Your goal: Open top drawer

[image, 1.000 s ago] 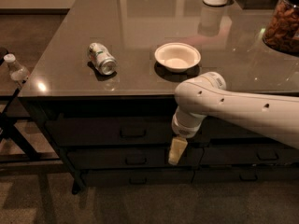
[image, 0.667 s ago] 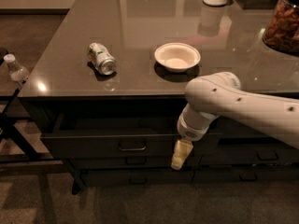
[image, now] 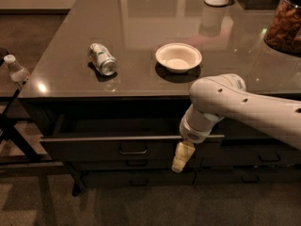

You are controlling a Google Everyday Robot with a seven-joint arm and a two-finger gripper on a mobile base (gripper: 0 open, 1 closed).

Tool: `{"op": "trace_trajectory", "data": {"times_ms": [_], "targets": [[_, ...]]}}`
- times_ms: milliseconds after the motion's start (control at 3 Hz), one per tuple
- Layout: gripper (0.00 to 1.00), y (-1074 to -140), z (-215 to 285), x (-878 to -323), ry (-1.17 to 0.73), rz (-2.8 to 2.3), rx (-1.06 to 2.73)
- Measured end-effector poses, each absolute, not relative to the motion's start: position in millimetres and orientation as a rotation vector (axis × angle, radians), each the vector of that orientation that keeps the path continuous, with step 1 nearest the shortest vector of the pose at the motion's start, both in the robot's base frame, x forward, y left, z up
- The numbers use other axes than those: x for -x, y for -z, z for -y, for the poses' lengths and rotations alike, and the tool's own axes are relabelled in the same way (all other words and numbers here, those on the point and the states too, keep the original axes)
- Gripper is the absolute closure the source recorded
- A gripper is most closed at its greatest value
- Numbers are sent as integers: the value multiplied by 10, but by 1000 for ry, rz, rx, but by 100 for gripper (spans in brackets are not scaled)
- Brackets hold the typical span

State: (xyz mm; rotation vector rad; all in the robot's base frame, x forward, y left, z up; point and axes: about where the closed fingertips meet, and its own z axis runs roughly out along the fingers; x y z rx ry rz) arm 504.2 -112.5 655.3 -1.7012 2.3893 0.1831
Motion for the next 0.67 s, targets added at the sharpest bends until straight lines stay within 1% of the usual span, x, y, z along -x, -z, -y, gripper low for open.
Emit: {"op": "trace_trajectory", "data": {"times_ms": [333, 667], "targets": [[0, -6364, 1158, -4823, -242, -2443, 1699], [0, -6335, 1161, -4747, -264, -2458, 1694]]}}
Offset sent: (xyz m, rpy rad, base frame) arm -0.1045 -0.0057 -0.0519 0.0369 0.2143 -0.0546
